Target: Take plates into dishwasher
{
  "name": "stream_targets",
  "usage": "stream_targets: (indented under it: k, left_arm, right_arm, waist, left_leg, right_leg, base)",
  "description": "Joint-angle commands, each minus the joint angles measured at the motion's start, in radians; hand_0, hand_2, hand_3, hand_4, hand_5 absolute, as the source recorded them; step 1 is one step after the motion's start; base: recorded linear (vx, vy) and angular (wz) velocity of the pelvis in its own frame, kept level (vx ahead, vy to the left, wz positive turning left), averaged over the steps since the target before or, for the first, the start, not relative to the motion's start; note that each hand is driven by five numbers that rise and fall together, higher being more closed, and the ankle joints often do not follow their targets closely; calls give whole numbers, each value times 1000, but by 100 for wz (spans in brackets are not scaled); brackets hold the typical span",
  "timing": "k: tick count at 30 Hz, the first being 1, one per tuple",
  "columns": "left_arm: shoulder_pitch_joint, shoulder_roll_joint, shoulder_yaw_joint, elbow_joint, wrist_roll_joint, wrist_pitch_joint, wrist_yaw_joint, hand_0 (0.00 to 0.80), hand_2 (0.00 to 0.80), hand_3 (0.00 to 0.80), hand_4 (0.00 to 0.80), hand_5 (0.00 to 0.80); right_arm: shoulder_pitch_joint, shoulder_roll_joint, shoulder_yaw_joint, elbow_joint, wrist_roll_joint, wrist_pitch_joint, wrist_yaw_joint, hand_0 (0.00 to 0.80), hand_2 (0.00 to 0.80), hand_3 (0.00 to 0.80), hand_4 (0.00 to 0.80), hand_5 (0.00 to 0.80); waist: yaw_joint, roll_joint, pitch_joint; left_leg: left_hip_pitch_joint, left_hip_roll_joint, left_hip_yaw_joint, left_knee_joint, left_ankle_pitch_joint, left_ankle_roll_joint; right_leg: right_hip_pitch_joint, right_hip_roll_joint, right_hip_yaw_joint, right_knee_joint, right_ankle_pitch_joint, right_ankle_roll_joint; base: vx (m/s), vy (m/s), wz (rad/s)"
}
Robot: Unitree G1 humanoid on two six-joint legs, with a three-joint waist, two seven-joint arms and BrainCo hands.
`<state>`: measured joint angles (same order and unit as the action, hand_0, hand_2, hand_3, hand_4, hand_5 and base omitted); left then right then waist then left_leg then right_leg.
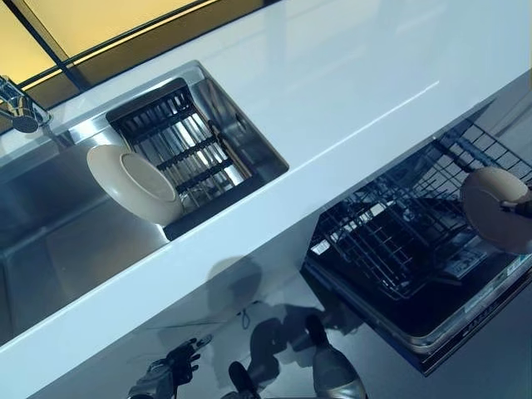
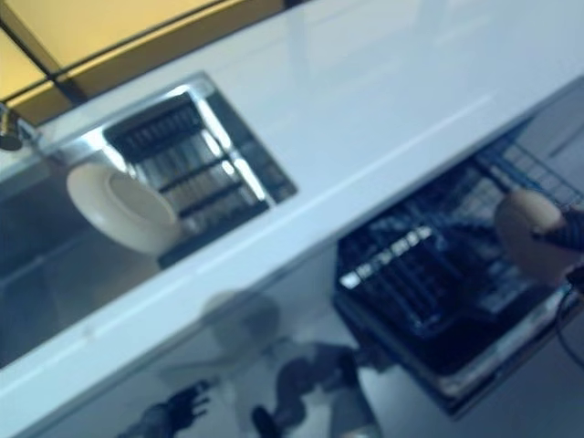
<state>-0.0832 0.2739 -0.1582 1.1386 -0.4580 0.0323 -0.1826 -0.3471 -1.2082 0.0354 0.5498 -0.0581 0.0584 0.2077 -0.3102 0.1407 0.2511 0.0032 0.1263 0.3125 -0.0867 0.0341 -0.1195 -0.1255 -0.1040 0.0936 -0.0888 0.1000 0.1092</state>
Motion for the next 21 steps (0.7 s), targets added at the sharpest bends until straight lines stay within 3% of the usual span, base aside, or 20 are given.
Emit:
stream_targets:
  k: [1, 21]
  left_arm:
    - [-31, 17, -18, 34, -38, -28, -14, 0, 0, 0, 0, 0]
    - [-55, -2, -45, 21, -67, -25, -16, 0, 0, 0, 0, 0]
  right_arm:
    - [-103, 10, 31, -20, -46, -3, -51, 800, 800, 800, 800, 800]
    - [-147, 62, 95, -6, -180, 35, -125, 800, 800, 800, 800, 800]
  waist:
    - [15, -66, -30]
    - [30, -26, -1]
  left_leg:
    - [90, 23, -39, -1, -61, -9]
    - [70, 17, -68, -1, -52, -13]
  right_leg:
    - [-65, -59, 0, 8, 54, 59]
    - [-75, -73, -6, 11, 48, 55]
  base:
    - [-2, 30, -6]
    - [0, 1, 0]
